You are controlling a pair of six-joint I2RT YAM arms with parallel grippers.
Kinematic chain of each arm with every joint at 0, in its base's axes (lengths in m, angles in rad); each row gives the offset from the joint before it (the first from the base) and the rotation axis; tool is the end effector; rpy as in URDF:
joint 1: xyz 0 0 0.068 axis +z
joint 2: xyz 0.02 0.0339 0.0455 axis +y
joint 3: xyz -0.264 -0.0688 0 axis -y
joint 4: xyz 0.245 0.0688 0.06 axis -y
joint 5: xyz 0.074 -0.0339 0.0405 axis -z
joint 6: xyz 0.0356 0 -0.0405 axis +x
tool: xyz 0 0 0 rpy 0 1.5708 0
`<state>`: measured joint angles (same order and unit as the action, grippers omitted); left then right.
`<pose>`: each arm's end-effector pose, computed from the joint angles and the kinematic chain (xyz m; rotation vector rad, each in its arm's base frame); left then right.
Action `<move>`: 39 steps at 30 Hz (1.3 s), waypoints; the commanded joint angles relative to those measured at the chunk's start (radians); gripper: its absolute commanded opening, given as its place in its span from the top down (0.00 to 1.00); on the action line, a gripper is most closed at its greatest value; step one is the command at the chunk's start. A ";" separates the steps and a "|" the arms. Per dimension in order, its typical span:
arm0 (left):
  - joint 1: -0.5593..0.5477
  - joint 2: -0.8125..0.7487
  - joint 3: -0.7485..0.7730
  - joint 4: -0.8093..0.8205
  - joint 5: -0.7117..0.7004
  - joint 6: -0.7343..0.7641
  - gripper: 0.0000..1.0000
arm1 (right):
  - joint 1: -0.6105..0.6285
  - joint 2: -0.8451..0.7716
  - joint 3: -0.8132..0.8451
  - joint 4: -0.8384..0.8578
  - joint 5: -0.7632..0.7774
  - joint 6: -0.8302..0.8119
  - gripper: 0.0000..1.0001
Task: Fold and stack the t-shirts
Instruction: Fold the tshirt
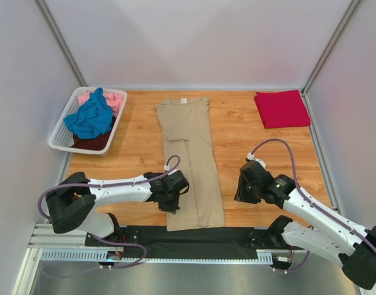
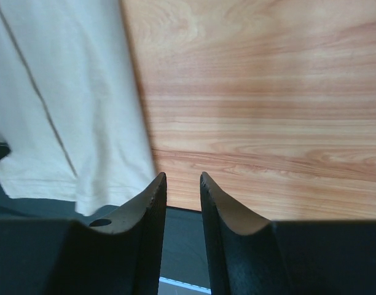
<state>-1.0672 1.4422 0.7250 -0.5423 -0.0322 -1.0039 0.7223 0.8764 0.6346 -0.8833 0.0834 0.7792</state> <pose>0.1187 -0.2130 0.1552 0.0854 2.9311 -0.3717 0.1149 0.0973 0.2172 0.1038 2.7379 0.3400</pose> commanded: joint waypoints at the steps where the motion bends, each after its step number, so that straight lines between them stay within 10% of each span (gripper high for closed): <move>1: -0.005 -0.052 -0.004 -0.173 -0.106 -0.018 0.92 | 0.041 -0.002 -0.048 0.110 -0.043 0.067 0.70; 13: -0.007 0.066 0.206 0.169 0.150 0.140 0.88 | 0.175 0.010 -0.228 0.356 -0.145 0.172 0.64; 39: -0.025 0.285 0.214 0.096 0.075 0.090 0.77 | 0.224 -0.039 -0.338 0.446 -0.232 0.198 0.62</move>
<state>-1.0851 1.6905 0.9379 -0.4107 0.1013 -0.9131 0.9398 0.8547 0.3103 -0.4957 -0.1143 0.9707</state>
